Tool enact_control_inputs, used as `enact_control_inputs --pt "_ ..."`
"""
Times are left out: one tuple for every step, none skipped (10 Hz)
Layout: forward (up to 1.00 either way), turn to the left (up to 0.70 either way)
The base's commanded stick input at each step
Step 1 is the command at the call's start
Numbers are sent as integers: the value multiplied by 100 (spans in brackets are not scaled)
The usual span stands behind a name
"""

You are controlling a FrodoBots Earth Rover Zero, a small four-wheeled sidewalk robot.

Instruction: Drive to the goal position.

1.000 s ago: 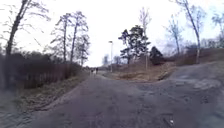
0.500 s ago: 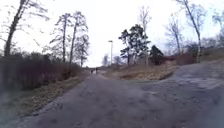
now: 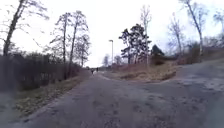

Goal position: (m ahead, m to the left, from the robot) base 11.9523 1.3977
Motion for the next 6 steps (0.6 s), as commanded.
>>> enact_control_inputs --pt "50 1" --pt "50 1" --pt "50 1" --pt "50 1" --pt "50 1" --pt "50 1"
